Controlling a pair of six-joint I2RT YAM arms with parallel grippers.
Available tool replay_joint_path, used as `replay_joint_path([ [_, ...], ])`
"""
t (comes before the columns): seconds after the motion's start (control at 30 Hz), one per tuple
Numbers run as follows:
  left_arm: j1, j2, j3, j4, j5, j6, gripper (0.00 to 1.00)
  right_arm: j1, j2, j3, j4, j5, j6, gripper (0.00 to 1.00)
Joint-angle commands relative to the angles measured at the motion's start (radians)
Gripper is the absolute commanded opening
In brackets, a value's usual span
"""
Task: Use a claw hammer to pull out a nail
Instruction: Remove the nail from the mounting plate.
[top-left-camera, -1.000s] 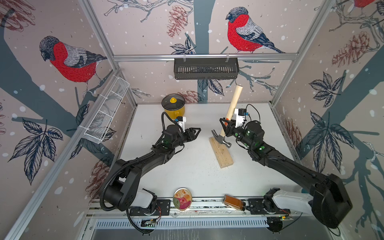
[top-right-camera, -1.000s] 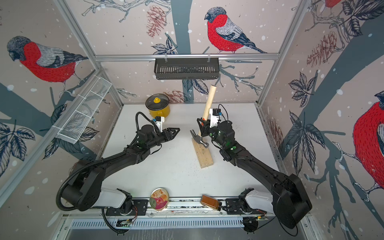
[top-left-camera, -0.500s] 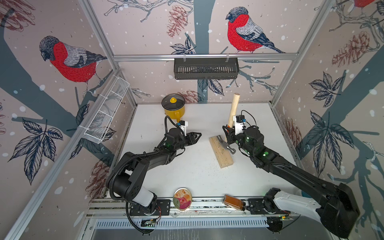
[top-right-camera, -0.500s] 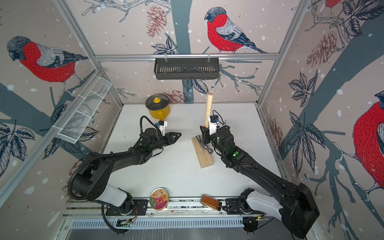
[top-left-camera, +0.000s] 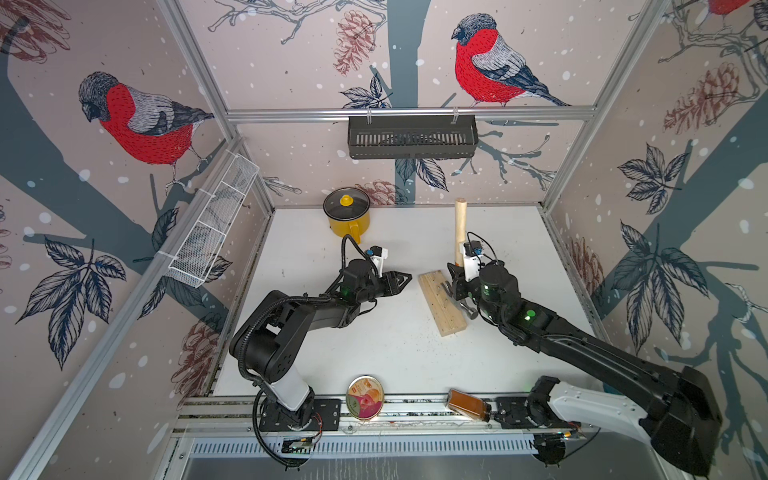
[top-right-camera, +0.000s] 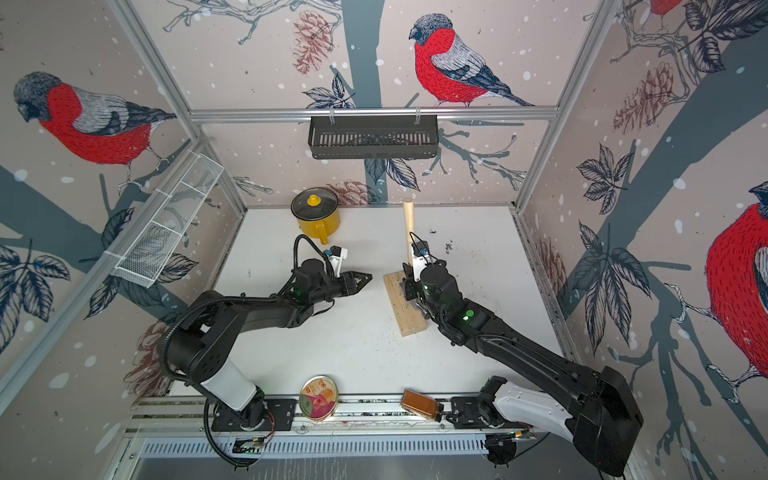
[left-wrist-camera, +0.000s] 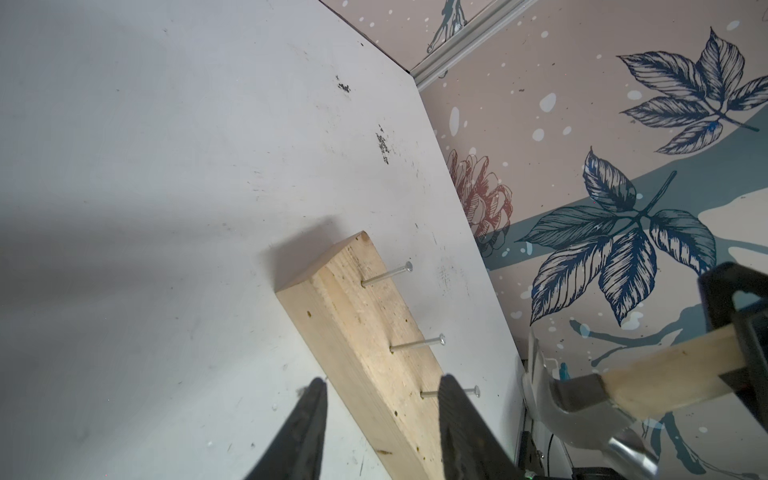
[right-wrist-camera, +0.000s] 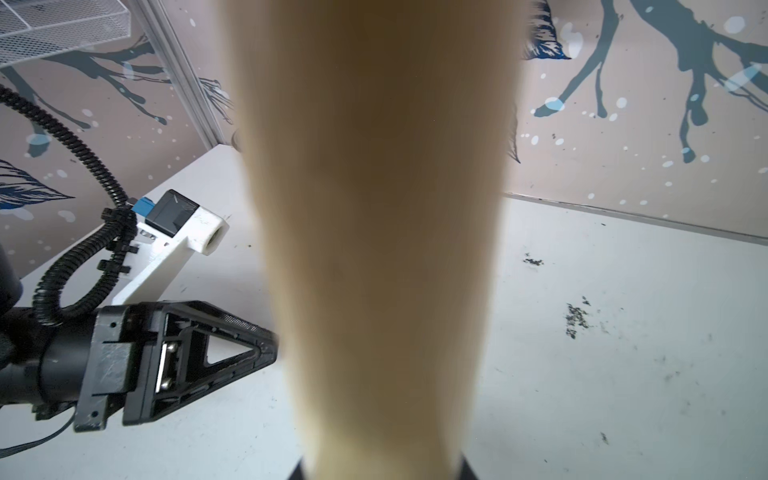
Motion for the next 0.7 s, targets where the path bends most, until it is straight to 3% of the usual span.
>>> replay_joint_path([
  [0.0, -0.01, 0.014, 0.016, 0.053, 0.036, 0.025, 0.44, 0.004, -0.021, -0.001, 0.041, 0.053, 0.0, 0.01],
  [0.67, -0.07, 0.162, 0.125, -0.053, 0.058, 0.067, 0.46, 0.021, -0.056, -0.09, 0.013, 0.064, 0.041, 0.01],
])
